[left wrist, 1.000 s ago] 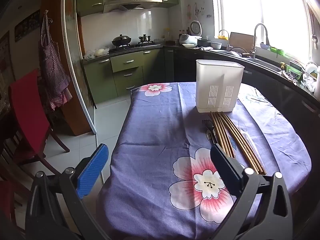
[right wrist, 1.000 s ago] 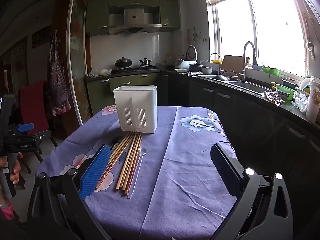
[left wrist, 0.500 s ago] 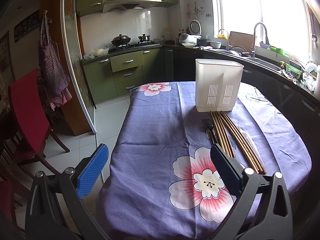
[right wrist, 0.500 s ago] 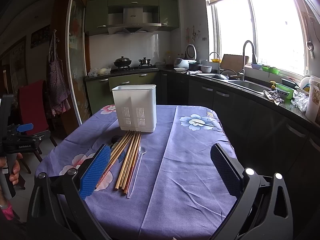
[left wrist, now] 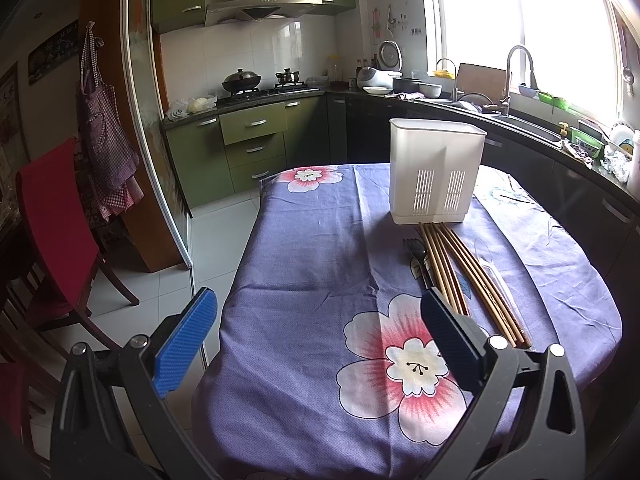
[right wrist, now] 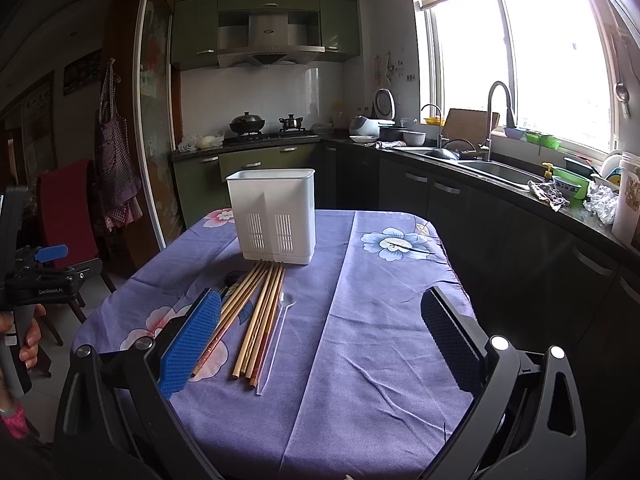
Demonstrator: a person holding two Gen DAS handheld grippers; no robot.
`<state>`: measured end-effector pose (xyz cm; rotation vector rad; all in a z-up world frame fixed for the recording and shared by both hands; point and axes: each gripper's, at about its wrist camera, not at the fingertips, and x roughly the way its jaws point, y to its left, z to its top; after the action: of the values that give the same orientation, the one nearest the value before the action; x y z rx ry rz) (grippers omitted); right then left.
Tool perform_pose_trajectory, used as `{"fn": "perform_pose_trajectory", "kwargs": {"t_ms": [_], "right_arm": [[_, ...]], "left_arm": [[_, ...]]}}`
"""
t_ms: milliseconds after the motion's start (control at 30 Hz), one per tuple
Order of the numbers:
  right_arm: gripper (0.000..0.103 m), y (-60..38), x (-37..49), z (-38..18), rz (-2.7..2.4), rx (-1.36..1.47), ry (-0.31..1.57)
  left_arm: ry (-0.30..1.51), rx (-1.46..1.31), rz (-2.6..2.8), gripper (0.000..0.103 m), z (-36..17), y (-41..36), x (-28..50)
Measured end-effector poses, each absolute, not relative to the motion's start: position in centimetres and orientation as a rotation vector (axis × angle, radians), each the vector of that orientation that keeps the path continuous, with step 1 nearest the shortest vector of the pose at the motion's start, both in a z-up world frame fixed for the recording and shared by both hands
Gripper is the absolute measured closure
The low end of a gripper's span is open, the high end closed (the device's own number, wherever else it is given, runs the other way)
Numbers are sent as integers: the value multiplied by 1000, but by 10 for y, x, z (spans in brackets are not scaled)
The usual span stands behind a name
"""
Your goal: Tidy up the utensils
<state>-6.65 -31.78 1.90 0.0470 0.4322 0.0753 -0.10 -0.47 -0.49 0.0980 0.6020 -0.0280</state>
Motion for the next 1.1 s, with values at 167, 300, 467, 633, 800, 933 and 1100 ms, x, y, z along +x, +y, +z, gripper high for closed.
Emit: {"fn": "perform_pose_trajectory", "kwargs": {"t_ms": [167, 300, 467, 633, 800, 933, 1100], "right_arm": [[4, -318, -66, 19, 76, 47, 432], [4, -318, -67, 19, 75, 47, 432], [4, -318, -67, 19, 78, 47, 436], [4, -319, -66, 18, 80, 48, 439], [4, -318, -65, 17, 80, 47, 443], [4, -318, -65, 17, 81, 47, 443], [4, -318, -65, 17, 79, 46, 442]], "left_arm": [[602, 100, -30, 6, -5, -5, -1], [603, 100, -30, 6, -5, -6, -1], [608, 99, -32, 6, -5, -5, -2], [612, 100, -35, 6, -6, -5, 0], [615, 100, -34, 6, -8, -4, 1], [614, 101, -33, 6, -8, -4, 1], [615, 101, -34, 6, -8, -4, 1]]}}
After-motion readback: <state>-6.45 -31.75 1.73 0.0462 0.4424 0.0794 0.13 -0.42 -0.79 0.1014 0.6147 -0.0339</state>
